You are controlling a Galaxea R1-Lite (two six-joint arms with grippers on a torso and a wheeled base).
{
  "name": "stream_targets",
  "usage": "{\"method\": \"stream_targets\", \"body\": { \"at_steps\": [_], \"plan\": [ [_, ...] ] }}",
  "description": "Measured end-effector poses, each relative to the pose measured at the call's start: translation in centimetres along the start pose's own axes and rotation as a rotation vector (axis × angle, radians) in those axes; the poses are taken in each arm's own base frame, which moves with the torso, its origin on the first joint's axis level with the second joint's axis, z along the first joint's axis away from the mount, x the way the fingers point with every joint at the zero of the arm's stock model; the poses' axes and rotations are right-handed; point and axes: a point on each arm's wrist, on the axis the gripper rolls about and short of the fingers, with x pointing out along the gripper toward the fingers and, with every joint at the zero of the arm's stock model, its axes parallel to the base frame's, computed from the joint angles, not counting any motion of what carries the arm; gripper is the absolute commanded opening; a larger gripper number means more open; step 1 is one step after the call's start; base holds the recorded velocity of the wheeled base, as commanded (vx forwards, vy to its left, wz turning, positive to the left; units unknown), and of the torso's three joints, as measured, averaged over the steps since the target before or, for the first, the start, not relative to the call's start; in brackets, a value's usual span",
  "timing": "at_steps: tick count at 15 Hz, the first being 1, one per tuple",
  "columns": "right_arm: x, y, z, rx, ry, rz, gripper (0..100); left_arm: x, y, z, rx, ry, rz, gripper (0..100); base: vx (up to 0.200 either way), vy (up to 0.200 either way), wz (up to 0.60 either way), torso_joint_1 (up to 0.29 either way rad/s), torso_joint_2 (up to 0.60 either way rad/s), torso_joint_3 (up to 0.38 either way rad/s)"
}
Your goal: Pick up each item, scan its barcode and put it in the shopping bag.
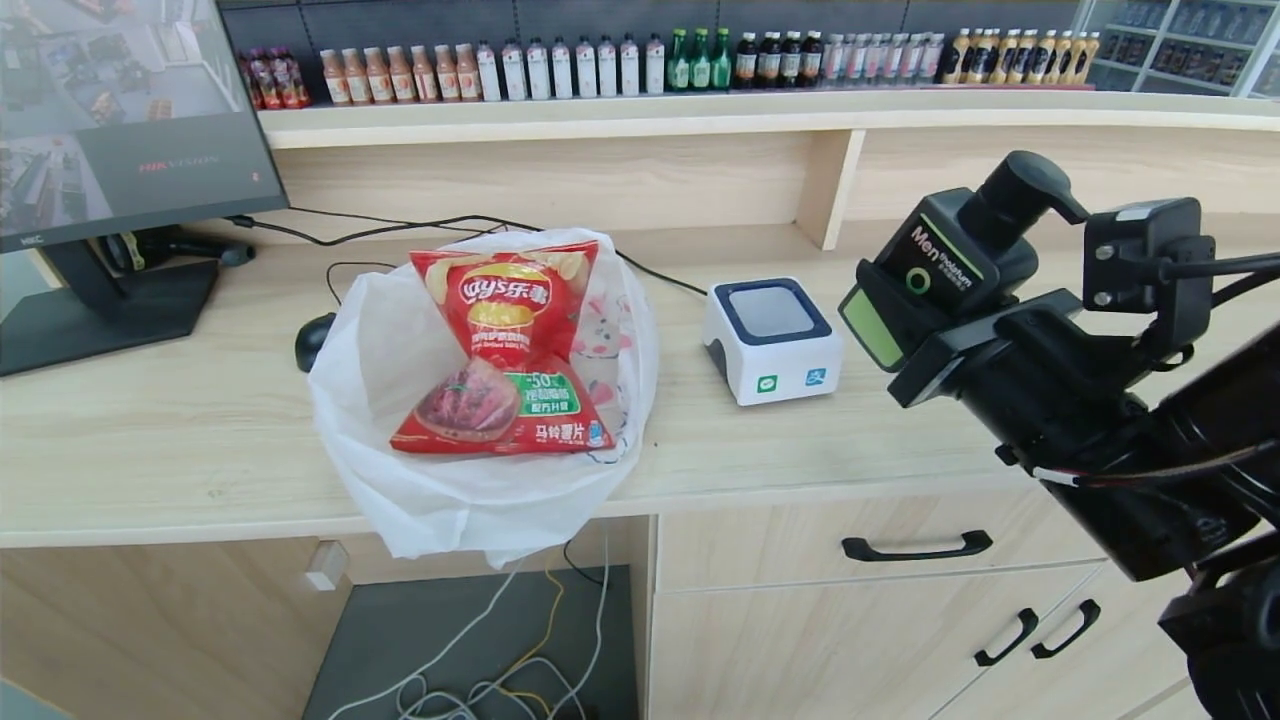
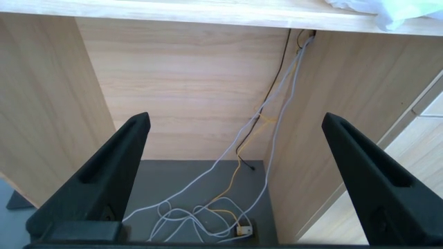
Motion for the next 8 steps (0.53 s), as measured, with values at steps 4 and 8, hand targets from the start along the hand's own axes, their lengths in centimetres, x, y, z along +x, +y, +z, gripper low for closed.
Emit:
{"method": "stream_targets", "body": {
  "at_steps": [4, 8],
  "plan": [
    [0.7, -0.1, -1.0, 0.034, 0.021, -0.009, 0, 0.0, 0.0, 0.0, -0.002, 0.001, -0.001, 100, 0.0, 0.2, 0.0, 0.006, 0.01, 0.0],
    [1.5, 0.1, -1.5, 0.041, 0.019, -0.01, 0, 0.0, 0.0, 0.0, -0.001, 0.0, 0.0, 100, 0.0, 0.2, 0.0, -0.004, 0.0, 0.005]
  ]
}}
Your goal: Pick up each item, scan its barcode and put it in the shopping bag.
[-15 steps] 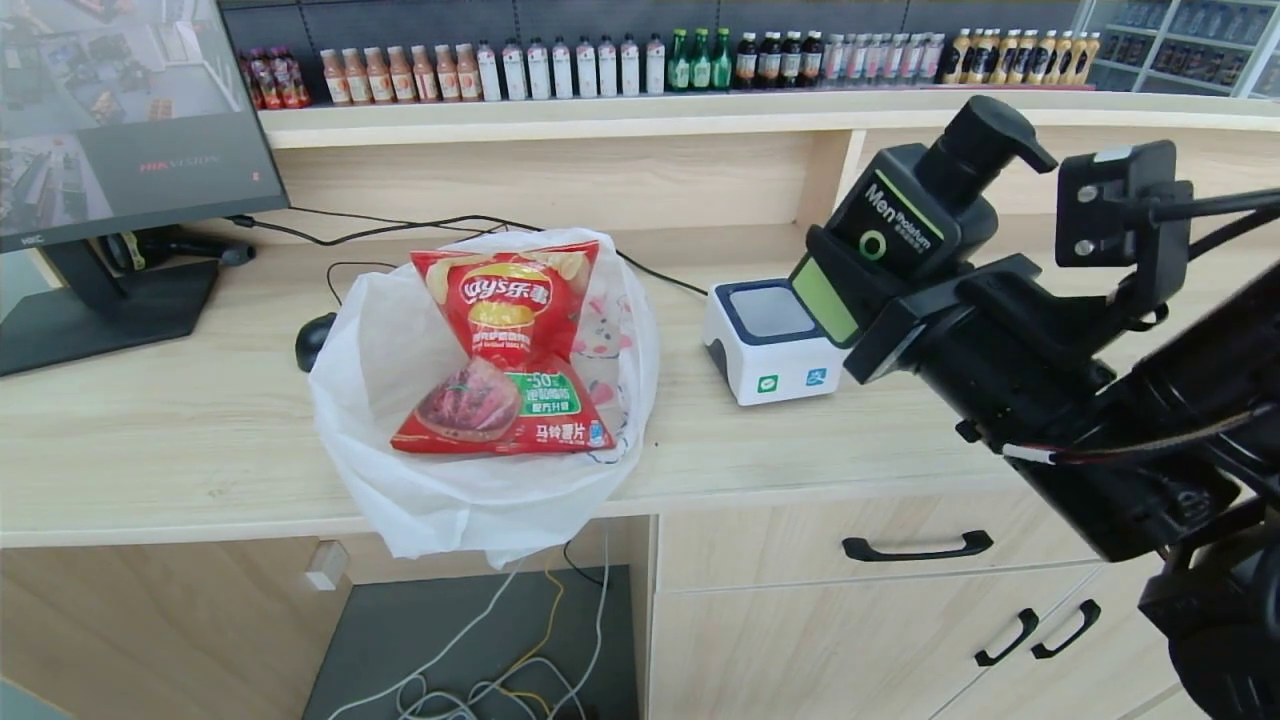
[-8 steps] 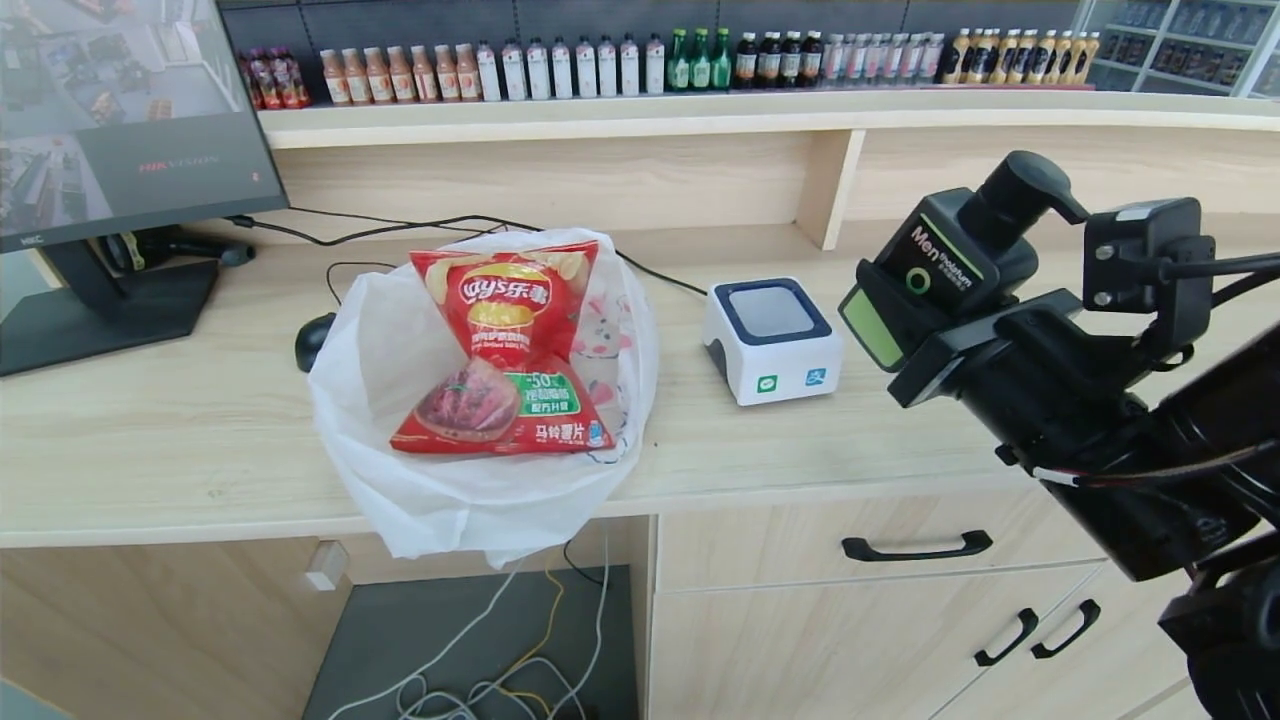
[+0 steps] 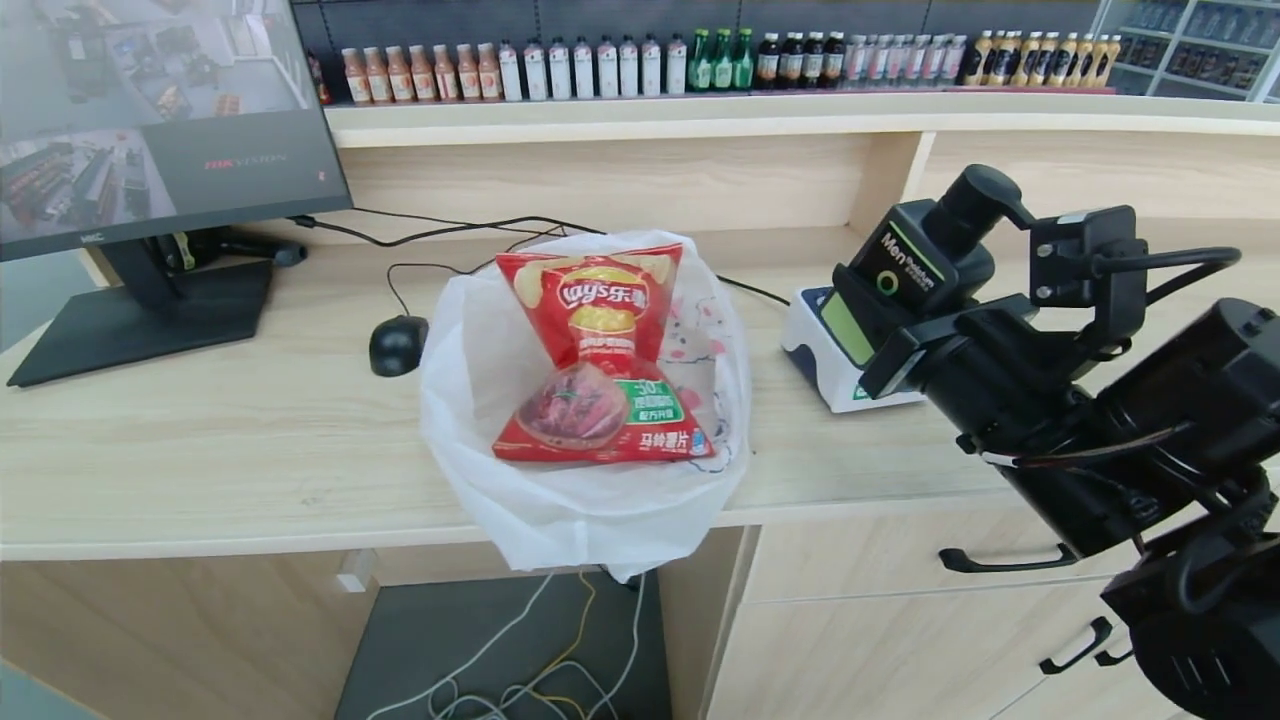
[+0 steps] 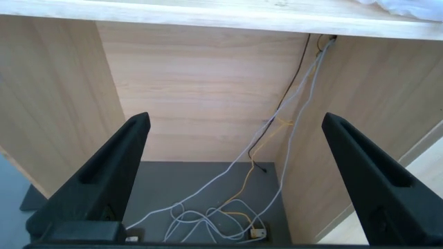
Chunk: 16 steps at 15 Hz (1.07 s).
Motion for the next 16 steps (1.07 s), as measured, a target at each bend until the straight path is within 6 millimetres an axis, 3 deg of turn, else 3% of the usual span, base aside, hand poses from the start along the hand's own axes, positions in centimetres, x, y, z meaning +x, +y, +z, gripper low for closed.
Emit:
{"method": "stream_targets", "body": {
  "at_steps": [6, 16],
  "plan": [
    [0.9, 0.1, 0.1, 0.007, -0.025, -0.001, 0, 0.0, 0.0, 0.0, 0.0, -0.002, 0.0, 100, 0.0, 0.2, 0.0, 0.002, 0.0, 0.002],
    [2.3, 1.1, 2.2, 0.035, -0.12, 0.024, 0, 0.0, 0.0, 0.0, 0.002, -0.002, 0.0, 100, 0.0, 0.0, 0.0, 0.0, 0.0, 0.0]
  ]
}}
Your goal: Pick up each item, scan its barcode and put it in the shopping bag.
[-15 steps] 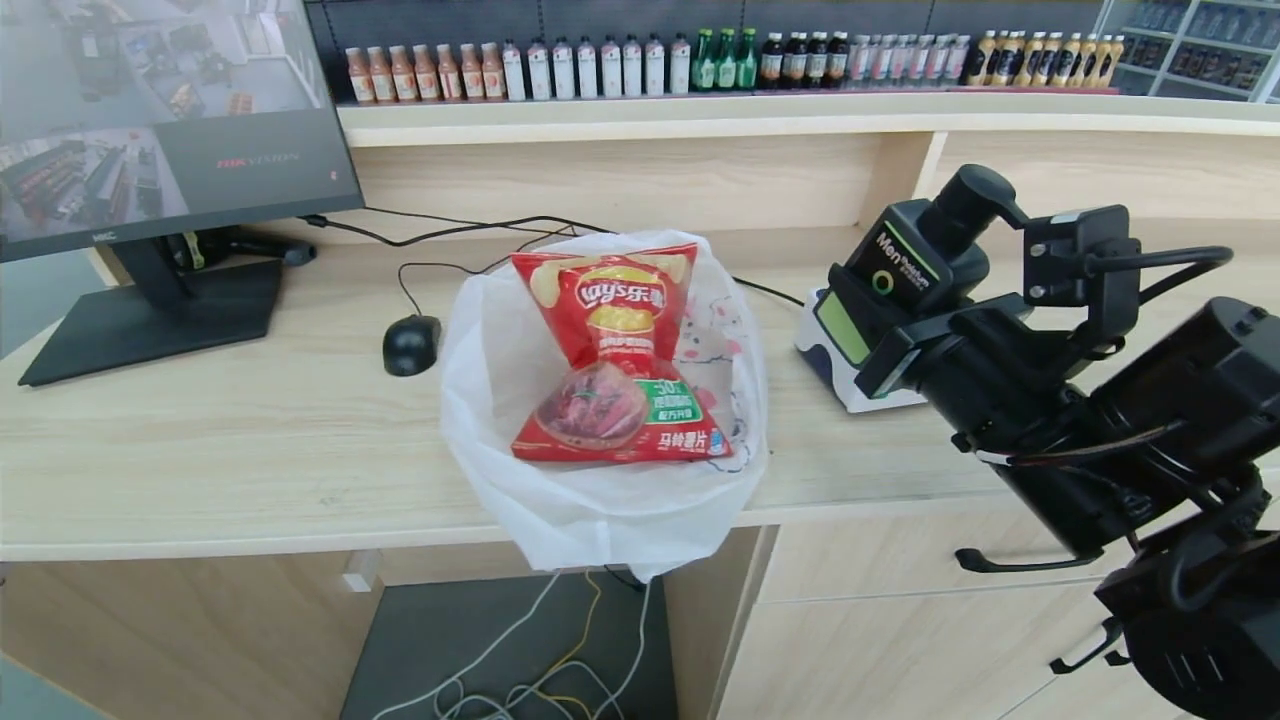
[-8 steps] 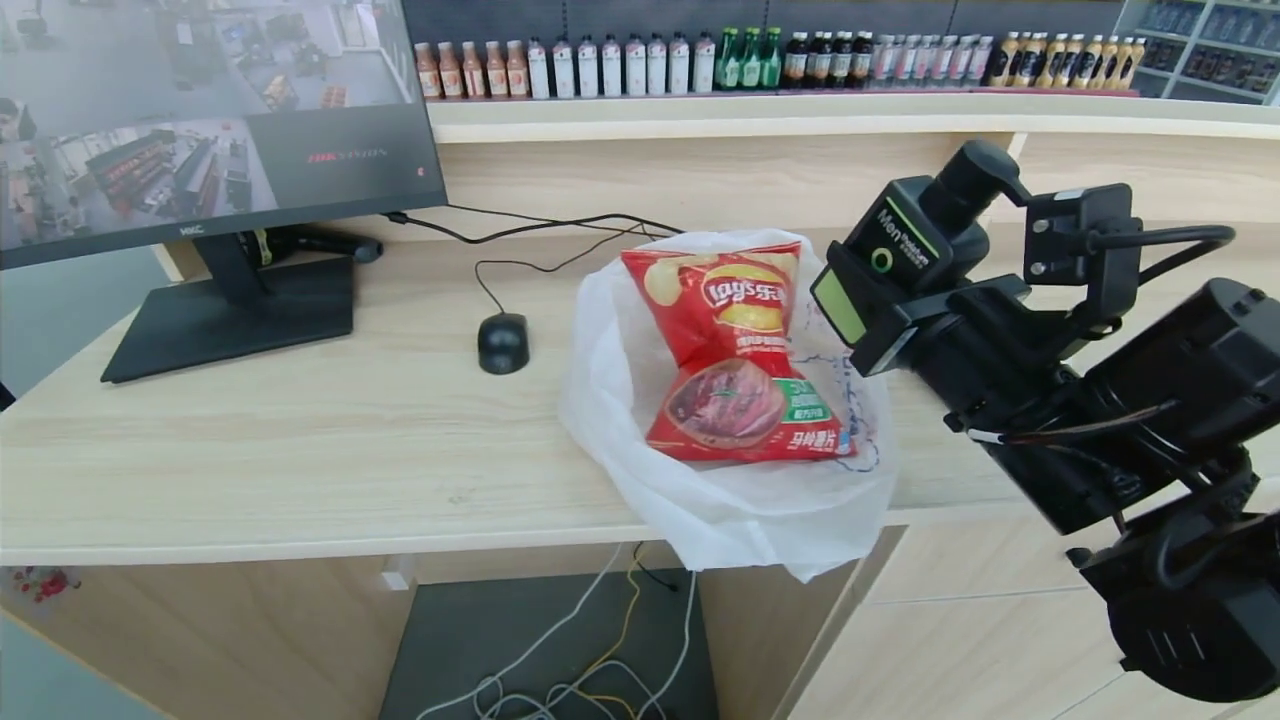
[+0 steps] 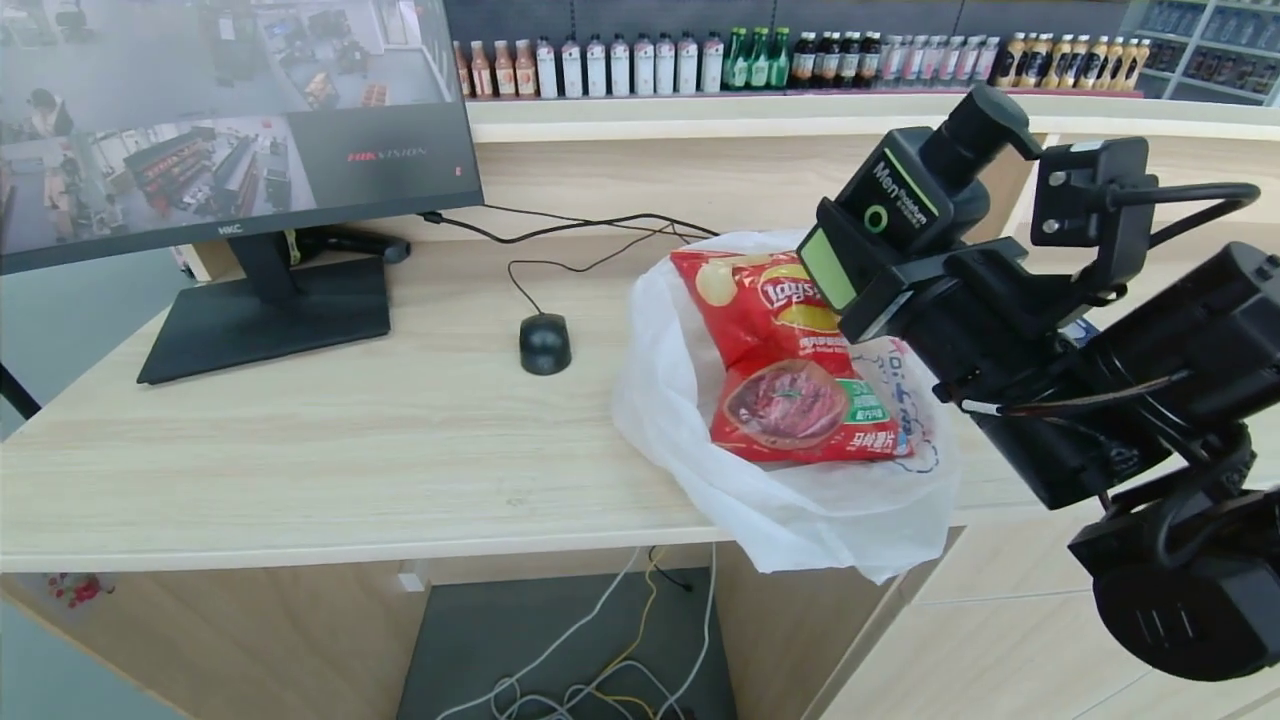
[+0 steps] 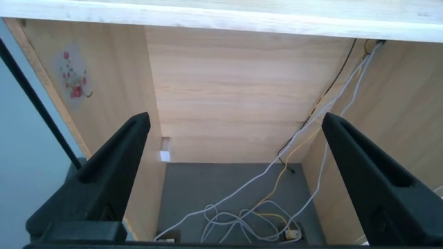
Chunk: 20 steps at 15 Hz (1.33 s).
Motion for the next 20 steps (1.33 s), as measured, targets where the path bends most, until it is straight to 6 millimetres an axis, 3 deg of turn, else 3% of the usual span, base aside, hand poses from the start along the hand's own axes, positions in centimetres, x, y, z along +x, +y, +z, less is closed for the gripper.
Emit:
{"method": "stream_targets", "body": {
  "at_steps": [5, 16, 20],
  "plan": [
    [0.5, 0.3, -0.8, 0.003, 0.011, 0.006, 0, 0.0, 0.0, 0.0, 0.0, 0.0, -0.001, 100, 0.0, 0.0, 0.0, 0.0, 0.0, 0.0],
    [-0.4, 0.5, -5.7, 0.015, 0.158, 0.006, 0, 0.0, 0.0, 0.0, 0.0, 0.0, 0.0, 100, 0.0, 0.0, 0.0, 0.0, 0.0, 0.0],
    [-0.4, 0.6, -6.2, 0.018, 0.173, 0.009, 0, 0.0, 0.0, 0.0, 0.0, 0.0, 0.0, 100, 0.0, 0.0, 0.0, 0.0, 0.0, 0.0]
  ]
}}
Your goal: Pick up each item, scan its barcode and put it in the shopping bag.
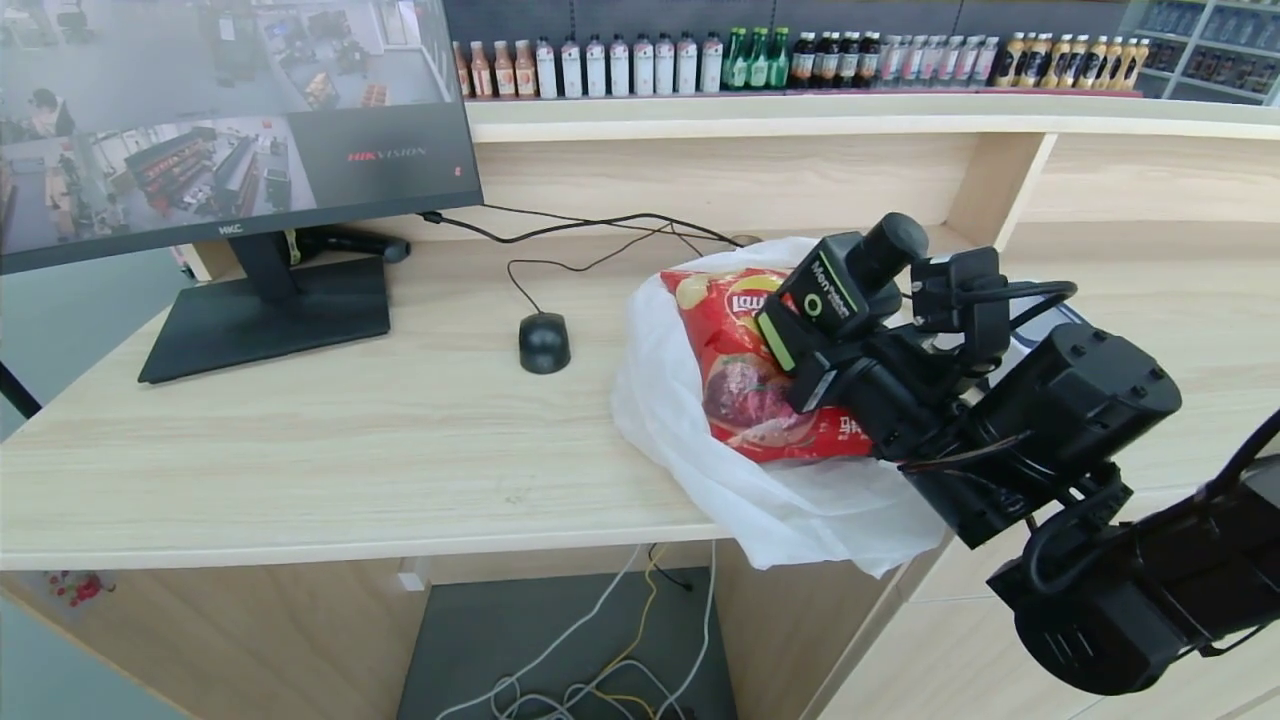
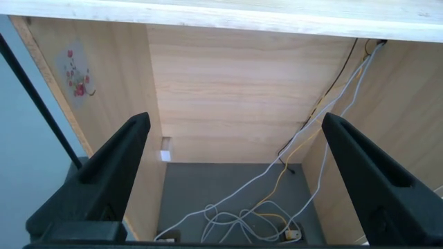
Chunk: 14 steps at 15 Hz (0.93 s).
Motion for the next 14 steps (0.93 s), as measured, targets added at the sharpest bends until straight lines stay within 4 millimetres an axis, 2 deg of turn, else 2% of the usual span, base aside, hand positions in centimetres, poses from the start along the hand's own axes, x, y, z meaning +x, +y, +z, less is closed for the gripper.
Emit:
{"method": "stream_targets", "body": {
  "at_steps": [8, 12, 14],
  "plan": [
    [-0.7, 1.8, 3.2, 0.081, -0.089, 0.054, 0, 0.0, 0.0, 0.0, 0.0, 0.0, 0.0, 100, 0.0, 0.0, 0.0, 0.0, 0.0, 0.0],
    [-0.8, 2.8, 3.4, 0.138, -0.09, 0.048, 0, 0.0, 0.0, 0.0, 0.0, 0.0, 0.0, 100, 0.0, 0.0, 0.0, 0.0, 0.0, 0.0],
    [-1.0, 4.1, 3.2, 0.177, -0.078, 0.042, 0, 0.0, 0.0, 0.0, 0.0, 0.0, 0.0, 100, 0.0, 0.0, 0.0, 0.0, 0.0, 0.0]
  ]
}}
